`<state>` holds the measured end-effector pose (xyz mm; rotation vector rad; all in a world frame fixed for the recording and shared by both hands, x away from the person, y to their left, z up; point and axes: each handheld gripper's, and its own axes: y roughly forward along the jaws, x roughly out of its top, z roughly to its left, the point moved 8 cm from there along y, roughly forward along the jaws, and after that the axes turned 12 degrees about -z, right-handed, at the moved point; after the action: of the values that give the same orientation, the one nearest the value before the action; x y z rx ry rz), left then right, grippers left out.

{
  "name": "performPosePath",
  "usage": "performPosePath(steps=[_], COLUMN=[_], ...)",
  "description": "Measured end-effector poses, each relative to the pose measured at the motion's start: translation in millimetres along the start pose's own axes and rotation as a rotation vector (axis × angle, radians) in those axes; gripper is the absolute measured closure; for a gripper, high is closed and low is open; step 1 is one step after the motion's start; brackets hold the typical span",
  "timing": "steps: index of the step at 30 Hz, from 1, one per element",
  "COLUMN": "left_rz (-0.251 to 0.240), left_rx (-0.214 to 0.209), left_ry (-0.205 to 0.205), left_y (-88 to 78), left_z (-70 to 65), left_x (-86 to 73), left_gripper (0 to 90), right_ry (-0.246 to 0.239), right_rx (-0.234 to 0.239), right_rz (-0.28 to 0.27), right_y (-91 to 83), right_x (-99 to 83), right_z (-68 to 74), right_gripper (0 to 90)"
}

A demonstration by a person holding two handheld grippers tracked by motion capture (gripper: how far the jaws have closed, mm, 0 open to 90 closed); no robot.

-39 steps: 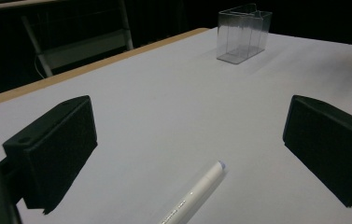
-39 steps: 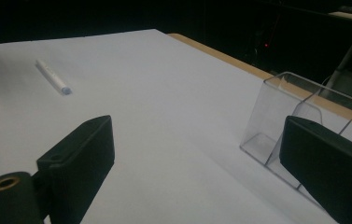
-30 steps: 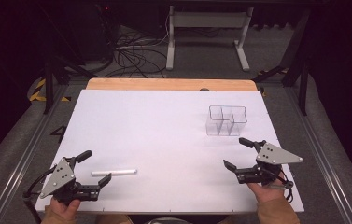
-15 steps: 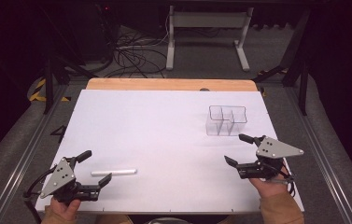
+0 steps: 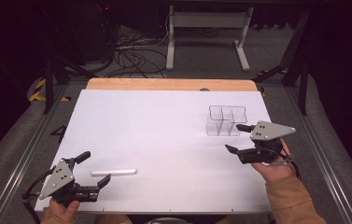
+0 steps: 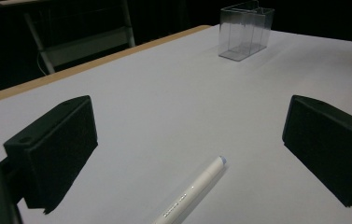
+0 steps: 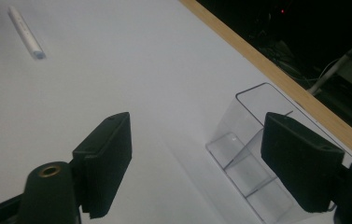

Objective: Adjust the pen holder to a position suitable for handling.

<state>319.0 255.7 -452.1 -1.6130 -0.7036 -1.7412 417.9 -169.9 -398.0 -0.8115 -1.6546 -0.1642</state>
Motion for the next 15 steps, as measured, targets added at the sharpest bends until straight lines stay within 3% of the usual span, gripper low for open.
performPosePath(steps=[10,15], left_rz=[0.002,0.005], left_rx=[0.003,0.001], left_ry=[-0.006,-0.006], left_y=[-1.4,-1.4], left_z=[0.1,0.5], left_x=[-0.5,-0.6], left_gripper=[4.0,4.1], right_ry=[-0.015,0.039], right_rx=[0.021,0.023], right_rz=[0.082,0.125], right_y=[14.7,20.1], right_x=[-4.1,-5.9], right_z=[-20.6,-32.6], right_gripper=[28.9,32.6])
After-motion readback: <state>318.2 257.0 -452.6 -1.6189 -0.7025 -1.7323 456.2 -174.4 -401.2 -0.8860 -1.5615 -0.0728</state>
